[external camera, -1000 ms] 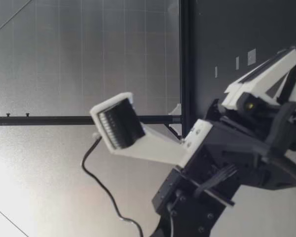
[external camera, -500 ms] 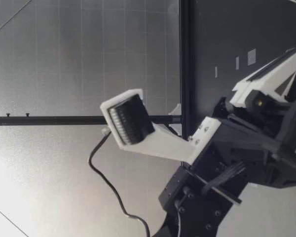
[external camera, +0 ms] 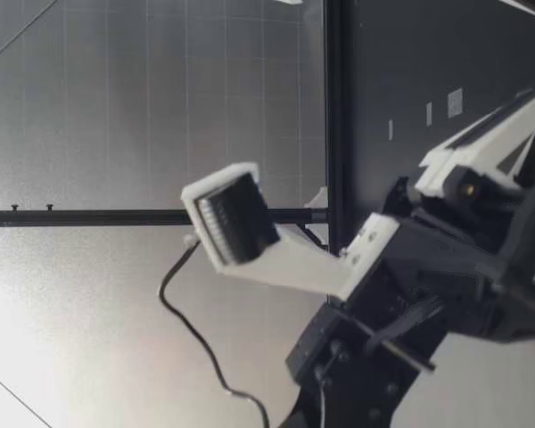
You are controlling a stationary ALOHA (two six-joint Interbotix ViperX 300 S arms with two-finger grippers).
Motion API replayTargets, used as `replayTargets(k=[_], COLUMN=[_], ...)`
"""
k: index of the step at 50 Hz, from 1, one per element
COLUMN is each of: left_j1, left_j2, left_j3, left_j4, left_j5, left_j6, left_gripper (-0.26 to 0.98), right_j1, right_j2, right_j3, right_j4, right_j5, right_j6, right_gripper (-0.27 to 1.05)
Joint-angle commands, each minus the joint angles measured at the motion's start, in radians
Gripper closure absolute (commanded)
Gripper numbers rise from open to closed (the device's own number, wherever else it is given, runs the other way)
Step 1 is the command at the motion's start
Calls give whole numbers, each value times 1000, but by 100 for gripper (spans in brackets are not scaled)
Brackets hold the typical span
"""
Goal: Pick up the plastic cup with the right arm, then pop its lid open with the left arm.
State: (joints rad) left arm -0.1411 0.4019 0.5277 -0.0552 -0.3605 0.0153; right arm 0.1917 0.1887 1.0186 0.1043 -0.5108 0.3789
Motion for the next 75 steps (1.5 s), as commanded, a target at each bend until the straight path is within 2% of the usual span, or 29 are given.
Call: replayTargets(k=[1, 5, 8, 14, 16, 20, 26, 33, 38, 41, 44, 59, 75], left_j1=[-2, 0, 0, 6, 6, -3, -14, -12, -12, -11, -12, -12, -14], left_j2=[-72, -129, -175, -258, -275, -305, -344, -337, -325, -321, -311, -299, -311], left_j3=[9, 49, 83, 179, 206, 253, 291, 301, 305, 308, 308, 298, 287], left_j4=[0, -12, -44, -210, -230, -224, -146, -107, -100, -100, -100, -95, -75], left_j5=[-3, -6, -18, -107, -138, -192, -298, -454, -575, -597, -591, -580, -583], left_j6=[-9, -23, -41, -164, -218, -367, -653, -989, -1189, -1279, -1335, -1373, -1379], left_gripper=[84, 84, 84, 83, 82, 76, 61, 35, 10, -4, -12, -10, -9], right_j1=[-2, -2, -2, -2, -2, -3, -3, -3, -3, -3, -3, -3, -46], right_j2=[-26, -41, -57, -115, -133, -158, -149, -118, -95, -83, -77, -71, -12], right_j3=[-6, 0, 9, 57, 74, 115, 153, 123, 92, 78, 72, 51, 18], right_j4=[-3, -5, -5, -5, -2, 8, 40, 75, 78, 78, 78, 80, 83], right_j5=[3, -2, -23, -213, -298, -497, -719, -724, -723, -724, -724, -726, -715], right_j6=[-3, -5, -9, -77, -109, -207, -359, -448, -476, -485, -486, -511, -509], right_gripper=[46, 46, 46, 46, 46, 46, 46, 46, 46, 46, 46, 46, 47])
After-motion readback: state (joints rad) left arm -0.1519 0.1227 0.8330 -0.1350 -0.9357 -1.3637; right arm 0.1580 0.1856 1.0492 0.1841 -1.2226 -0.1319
